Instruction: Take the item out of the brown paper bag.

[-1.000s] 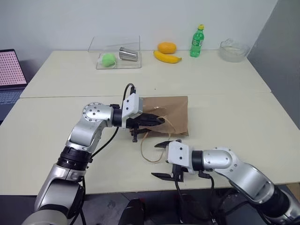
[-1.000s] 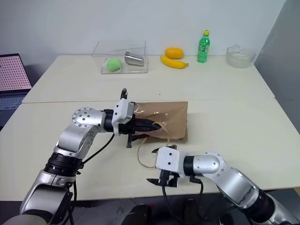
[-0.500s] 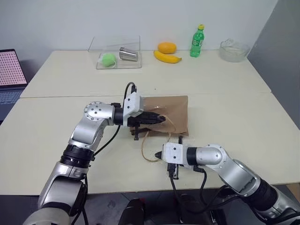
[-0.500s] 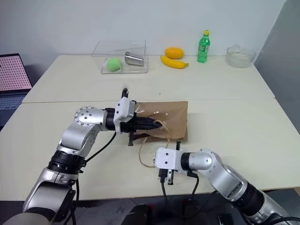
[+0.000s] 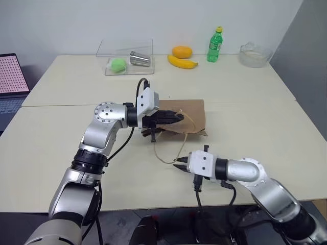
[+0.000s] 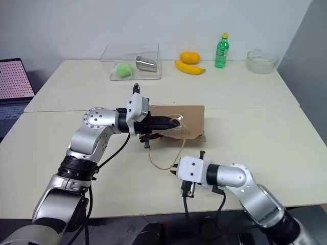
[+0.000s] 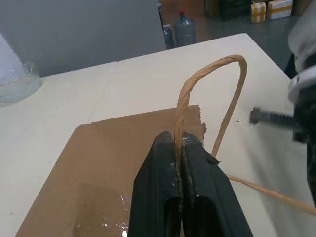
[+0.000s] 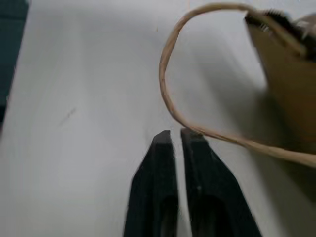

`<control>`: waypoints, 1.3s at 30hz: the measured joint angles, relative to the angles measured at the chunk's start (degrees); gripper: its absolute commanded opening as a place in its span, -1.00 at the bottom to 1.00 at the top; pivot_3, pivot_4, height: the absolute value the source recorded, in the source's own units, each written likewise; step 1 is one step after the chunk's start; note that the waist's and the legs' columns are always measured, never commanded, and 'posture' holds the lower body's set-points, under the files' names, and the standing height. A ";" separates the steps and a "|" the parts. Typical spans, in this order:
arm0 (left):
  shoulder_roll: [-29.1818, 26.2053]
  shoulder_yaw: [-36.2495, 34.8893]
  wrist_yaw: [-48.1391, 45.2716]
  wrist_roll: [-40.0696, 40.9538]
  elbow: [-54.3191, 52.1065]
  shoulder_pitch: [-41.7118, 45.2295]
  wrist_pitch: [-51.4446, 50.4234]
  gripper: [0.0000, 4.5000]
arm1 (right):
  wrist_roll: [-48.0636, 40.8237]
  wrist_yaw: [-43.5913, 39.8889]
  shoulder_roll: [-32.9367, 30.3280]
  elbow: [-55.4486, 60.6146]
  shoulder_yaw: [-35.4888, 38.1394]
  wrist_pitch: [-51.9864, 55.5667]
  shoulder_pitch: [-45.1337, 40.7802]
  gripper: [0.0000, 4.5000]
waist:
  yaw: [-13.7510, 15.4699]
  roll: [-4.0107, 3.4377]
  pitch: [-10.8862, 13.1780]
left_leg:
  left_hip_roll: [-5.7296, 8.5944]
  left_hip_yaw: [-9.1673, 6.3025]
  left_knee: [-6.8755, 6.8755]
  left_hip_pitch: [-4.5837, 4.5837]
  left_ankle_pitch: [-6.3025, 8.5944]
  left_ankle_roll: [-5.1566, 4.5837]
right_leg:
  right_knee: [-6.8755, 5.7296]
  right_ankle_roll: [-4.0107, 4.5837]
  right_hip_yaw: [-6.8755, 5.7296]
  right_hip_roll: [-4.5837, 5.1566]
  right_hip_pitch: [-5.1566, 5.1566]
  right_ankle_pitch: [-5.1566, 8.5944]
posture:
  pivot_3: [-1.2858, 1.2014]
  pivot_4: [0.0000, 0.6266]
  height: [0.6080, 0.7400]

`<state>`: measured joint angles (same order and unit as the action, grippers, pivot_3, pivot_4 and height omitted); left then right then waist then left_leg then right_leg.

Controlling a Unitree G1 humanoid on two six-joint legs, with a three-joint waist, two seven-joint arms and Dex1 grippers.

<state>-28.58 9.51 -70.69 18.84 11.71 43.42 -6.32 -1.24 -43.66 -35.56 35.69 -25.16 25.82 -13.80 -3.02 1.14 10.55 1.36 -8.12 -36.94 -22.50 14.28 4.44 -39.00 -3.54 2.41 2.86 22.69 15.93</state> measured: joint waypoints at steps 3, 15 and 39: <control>0.09 0.00 0.03 -0.02 -0.53 -0.40 -0.04 -1.00 | 3.11 0.83 -3.05 1.33 0.97 -4.84 3.50 0.07 | 0.11 0.00 0.00 | 0.01 0.02 0.00 0.01 0.00 0.00 | 0.00 -0.01 0.01 0.00 0.00 0.00 | 0.03 -0.52 1.00; 0.63 0.04 0.04 -0.17 -1.00 -0.81 -0.77 -1.00 | 25.05 10.51 -5.15 -4.83 2.14 -29.04 10.41 0.35 | -0.11 0.02 0.01 | -0.04 0.17 -0.01 0.18 -0.01 0.01 | 0.00 -0.01 0.11 -0.03 -0.12 0.01 | 0.03 -0.52 1.00; 1.17 0.04 0.89 -0.95 -1.92 -0.85 -1.98 -1.00 | 33.42 7.86 6.18 -21.95 -3.72 -36.85 -5.27 -0.99 | -0.08 0.02 0.02 | 0.00 0.12 0.03 0.18 0.00 0.01 | 0.01 0.00 0.08 0.00 -0.13 0.00 | 0.03 -0.52 1.00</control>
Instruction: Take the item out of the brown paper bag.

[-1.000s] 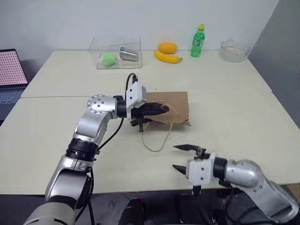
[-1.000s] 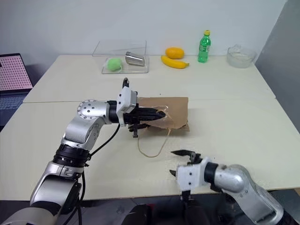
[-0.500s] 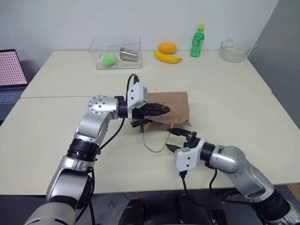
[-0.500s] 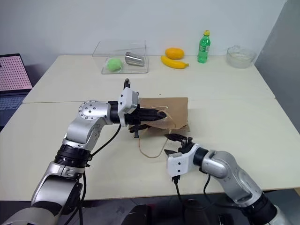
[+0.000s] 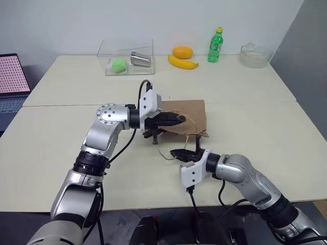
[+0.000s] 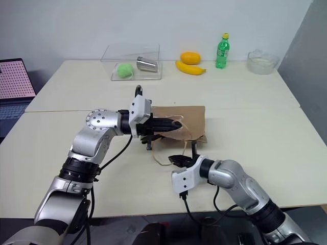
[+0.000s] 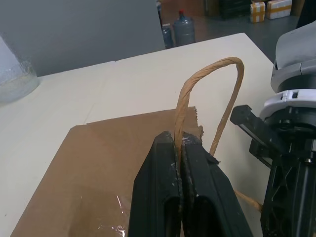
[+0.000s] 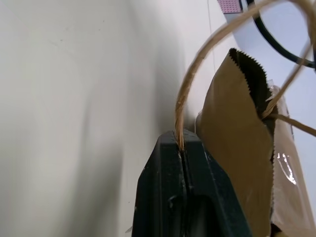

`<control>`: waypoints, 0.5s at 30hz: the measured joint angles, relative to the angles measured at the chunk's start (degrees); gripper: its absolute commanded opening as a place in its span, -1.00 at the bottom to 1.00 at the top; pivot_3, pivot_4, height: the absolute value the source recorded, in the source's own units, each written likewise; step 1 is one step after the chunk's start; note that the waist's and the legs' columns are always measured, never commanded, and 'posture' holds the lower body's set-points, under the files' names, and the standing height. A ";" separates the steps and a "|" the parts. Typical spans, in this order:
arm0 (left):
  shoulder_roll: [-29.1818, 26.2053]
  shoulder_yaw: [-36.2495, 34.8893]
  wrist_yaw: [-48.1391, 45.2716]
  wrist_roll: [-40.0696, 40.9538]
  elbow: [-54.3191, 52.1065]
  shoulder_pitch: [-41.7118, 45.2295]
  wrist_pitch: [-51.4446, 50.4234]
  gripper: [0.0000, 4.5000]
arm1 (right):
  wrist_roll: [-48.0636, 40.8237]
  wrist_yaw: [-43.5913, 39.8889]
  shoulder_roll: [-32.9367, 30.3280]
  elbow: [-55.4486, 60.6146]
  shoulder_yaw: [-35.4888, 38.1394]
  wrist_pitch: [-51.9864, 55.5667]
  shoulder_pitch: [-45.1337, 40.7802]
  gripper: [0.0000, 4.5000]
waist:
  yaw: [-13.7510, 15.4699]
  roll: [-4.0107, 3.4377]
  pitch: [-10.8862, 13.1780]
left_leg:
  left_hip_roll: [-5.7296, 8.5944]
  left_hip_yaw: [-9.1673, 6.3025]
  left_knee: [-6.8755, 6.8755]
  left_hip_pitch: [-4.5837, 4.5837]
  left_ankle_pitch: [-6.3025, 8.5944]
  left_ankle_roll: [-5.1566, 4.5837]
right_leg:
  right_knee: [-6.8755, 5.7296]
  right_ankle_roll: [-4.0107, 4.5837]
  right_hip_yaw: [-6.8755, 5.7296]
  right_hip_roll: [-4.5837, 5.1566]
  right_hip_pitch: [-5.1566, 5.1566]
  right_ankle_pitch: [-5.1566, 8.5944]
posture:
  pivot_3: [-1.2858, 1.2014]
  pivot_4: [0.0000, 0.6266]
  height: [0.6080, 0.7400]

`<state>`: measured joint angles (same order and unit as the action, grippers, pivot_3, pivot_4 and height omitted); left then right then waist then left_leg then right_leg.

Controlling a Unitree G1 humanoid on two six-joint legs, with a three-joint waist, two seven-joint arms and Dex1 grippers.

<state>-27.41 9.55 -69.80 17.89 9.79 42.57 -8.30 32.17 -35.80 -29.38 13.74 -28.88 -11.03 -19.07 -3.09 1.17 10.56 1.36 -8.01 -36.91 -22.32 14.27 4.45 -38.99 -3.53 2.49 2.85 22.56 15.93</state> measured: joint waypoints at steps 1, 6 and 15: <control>0.05 -0.01 0.29 0.01 0.01 0.00 -0.18 -1.00 | -0.01 -0.27 0.12 -0.09 0.07 0.28 0.11 -0.99 | 0.01 0.00 0.00 | 0.00 0.00 0.00 0.00 0.00 0.00 | 0.00 0.00 0.00 0.00 0.00 0.00 | 0.03 -0.52 1.00; 0.89 -1.03 1.59 0.12 1.54 2.08 -2.57 -1.00 | -0.69 -2.12 -0.60 -0.09 0.64 1.81 3.14 -0.99 | 0.18 0.00 0.00 | 0.03 -0.02 -0.02 -0.01 0.00 0.00 | 0.00 0.00 -0.01 0.00 -0.01 0.00 | 0.03 -0.52 1.00; 3.66 -3.26 3.54 0.90 8.89 11.52 -6.46 -1.00 | -0.59 -4.09 -2.15 0.13 0.90 2.78 5.98 -0.99 | 0.05 0.00 0.00 | 0.03 -0.01 0.00 -0.01 0.00 0.00 | 0.00 -0.01 -0.01 0.00 0.00 0.01 | 0.03 -0.52 1.00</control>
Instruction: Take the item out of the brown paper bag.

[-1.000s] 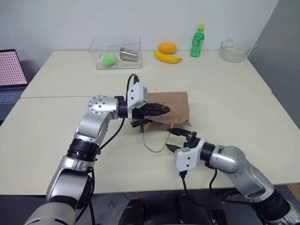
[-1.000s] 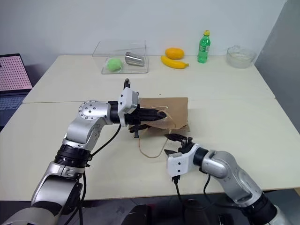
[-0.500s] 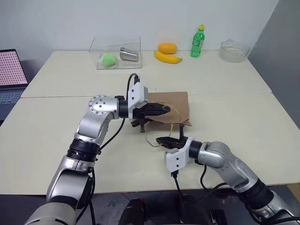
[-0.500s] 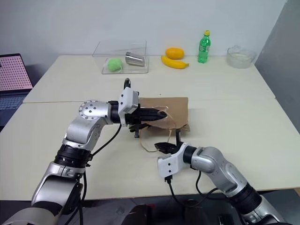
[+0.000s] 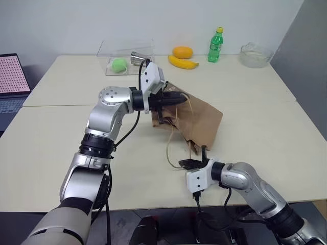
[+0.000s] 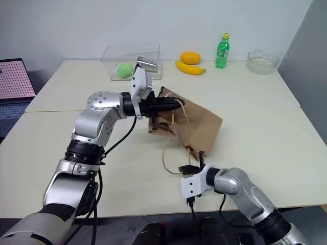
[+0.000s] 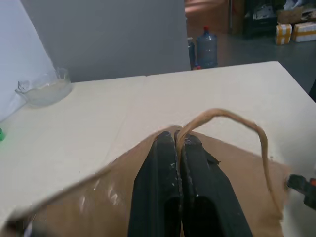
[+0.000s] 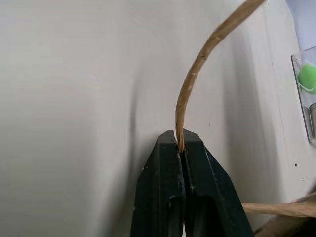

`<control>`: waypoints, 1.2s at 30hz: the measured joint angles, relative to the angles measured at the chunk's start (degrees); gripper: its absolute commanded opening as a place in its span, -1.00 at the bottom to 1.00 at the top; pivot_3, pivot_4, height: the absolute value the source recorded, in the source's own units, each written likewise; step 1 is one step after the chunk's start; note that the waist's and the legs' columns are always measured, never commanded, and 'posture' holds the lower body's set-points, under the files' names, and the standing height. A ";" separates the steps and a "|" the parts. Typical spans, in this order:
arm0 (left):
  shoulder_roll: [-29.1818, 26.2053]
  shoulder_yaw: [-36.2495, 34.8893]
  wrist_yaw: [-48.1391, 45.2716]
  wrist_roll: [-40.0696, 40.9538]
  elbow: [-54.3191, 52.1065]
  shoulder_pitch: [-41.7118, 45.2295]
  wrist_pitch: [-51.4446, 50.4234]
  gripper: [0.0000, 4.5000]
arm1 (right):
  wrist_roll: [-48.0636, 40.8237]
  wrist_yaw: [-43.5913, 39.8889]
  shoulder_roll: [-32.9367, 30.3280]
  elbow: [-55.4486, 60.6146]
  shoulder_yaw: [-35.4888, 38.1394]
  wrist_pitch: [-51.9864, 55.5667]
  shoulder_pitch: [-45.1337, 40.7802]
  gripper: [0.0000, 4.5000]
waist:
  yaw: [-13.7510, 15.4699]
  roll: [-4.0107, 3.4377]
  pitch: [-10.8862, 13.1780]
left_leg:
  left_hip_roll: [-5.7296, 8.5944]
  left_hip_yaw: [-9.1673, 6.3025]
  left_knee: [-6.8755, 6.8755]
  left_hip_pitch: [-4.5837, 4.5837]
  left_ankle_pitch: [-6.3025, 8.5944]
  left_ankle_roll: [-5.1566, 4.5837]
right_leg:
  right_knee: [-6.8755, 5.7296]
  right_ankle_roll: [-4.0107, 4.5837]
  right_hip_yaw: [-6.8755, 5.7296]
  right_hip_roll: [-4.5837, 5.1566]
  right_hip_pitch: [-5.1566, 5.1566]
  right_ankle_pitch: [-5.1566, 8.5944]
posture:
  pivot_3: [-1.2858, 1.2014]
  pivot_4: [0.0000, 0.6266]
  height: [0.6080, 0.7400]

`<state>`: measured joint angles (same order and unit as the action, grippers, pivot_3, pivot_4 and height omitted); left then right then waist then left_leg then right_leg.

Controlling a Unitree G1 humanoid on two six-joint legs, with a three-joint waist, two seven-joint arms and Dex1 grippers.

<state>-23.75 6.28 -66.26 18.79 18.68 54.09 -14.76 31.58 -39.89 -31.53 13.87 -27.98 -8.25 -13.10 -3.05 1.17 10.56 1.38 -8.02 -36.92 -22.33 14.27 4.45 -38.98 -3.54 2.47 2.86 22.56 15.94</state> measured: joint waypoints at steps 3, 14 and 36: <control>0.35 -0.09 0.83 0.34 1.44 0.42 -1.26 -1.00 | 0.86 -0.03 -0.55 0.04 0.16 -0.06 0.32 -0.99 | -0.01 0.00 0.00 | 0.00 -0.01 0.00 0.00 0.00 0.00 | 0.00 0.00 -0.01 0.00 0.00 0.00 | 0.03 -0.52 1.00; 1.75 -0.62 2.80 0.92 4.60 3.37 -4.04 -1.00 | 1.40 -2.74 -2.38 2.26 -0.05 0.13 0.84 -0.99 | 0.07 0.01 0.00 | 0.01 -0.03 0.00 0.00 0.00 0.01 | 0.01 -0.01 -0.02 0.01 -0.01 0.00 | 0.03 -0.52 1.00; 1.03 -0.60 -1.91 1.11 8.76 7.29 -3.44 -1.00 | 0.84 -8.01 -5.55 4.95 -0.03 0.29 0.91 -0.99 | 0.07 0.01 0.01 | 0.02 -0.02 -0.01 0.00 -0.01 0.03 | 0.01 -0.01 -0.03 0.02 -0.01 0.00 | 0.03 -0.52 1.00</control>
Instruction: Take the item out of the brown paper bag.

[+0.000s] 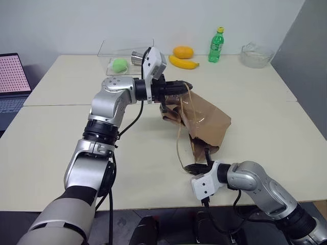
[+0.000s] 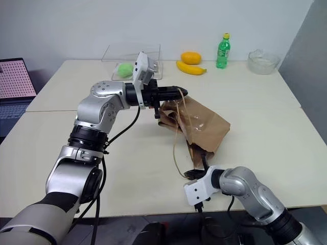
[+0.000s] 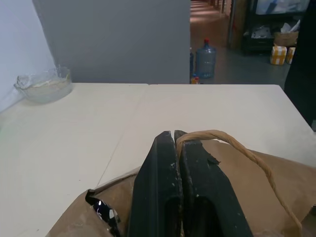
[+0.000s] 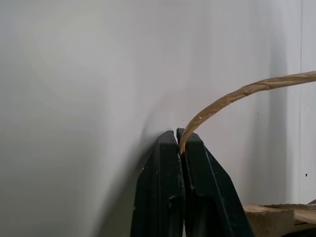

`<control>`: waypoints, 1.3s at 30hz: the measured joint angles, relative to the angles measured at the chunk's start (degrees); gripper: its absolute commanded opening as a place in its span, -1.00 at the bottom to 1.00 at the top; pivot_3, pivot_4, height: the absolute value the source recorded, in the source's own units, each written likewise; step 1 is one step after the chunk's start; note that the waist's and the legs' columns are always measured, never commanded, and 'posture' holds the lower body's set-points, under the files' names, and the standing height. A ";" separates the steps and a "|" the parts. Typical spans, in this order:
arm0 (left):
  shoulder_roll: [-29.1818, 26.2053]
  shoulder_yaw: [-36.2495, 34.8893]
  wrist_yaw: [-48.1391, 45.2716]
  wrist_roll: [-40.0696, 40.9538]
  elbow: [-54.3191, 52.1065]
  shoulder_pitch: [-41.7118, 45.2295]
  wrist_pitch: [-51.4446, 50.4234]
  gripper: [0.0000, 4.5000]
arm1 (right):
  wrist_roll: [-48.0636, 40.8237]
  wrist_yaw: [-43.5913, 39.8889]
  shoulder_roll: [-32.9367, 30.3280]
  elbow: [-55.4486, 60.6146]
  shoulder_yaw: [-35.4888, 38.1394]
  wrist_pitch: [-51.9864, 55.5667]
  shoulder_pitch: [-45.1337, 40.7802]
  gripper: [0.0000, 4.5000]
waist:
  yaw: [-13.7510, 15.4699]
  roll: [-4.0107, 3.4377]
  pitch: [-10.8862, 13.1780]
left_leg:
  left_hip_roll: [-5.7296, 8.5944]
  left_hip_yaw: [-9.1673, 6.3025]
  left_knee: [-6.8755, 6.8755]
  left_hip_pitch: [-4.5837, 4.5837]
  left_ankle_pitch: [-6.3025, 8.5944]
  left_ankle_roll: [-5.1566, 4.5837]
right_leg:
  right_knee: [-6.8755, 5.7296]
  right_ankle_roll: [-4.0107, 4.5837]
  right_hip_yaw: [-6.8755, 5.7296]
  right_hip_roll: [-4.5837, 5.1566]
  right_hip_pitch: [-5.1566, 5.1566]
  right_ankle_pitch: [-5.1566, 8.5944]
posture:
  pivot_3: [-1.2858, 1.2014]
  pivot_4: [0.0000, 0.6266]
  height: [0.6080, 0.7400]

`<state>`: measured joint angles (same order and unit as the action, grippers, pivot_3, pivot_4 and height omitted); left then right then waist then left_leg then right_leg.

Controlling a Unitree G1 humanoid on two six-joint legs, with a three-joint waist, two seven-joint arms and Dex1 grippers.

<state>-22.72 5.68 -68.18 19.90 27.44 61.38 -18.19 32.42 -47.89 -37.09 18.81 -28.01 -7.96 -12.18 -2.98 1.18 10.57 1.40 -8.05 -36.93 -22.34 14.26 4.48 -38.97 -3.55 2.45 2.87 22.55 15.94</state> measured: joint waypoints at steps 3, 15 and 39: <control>-1.00 0.18 -2.27 -0.21 -0.05 0.00 0.48 -1.00 | -0.40 -0.91 -0.74 0.45 0.03 -0.10 -0.01 -0.99 | -0.01 0.00 0.00 | 0.00 0.00 0.00 0.00 0.00 0.00 | 0.00 0.00 0.00 0.00 0.00 0.00 | 0.03 -0.52 1.00; -4.18 1.13 -9.05 -0.73 -5.35 -0.02 2.00 -1.00 | -4.33 -5.81 -2.51 2.70 1.93 0.81 -1.39 -0.99 | -0.08 0.01 0.01 | -0.01 0.00 0.00 0.00 0.00 -0.01 | 0.00 0.00 0.00 0.00 0.00 0.00 | 0.03 -0.52 1.00; -9.15 3.83 -16.22 -3.30 -13.94 -7.01 4.25 -0.81 | -5.67 -8.09 -3.53 2.54 2.03 0.79 -1.28 -1.00 | -0.16 0.01 0.01 | -0.04 0.02 0.01 0.05 0.01 -0.02 | -0.01 0.00 0.02 -0.01 -0.03 0.00 | 0.03 -0.52 1.00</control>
<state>-31.87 9.52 -84.40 16.60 13.50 54.37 -13.95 26.74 -55.99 -40.62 21.35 -25.98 -7.17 -13.46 -3.14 1.19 10.58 1.37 -8.03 -36.92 -22.29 14.27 4.46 -38.98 -3.55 2.47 2.86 22.52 15.94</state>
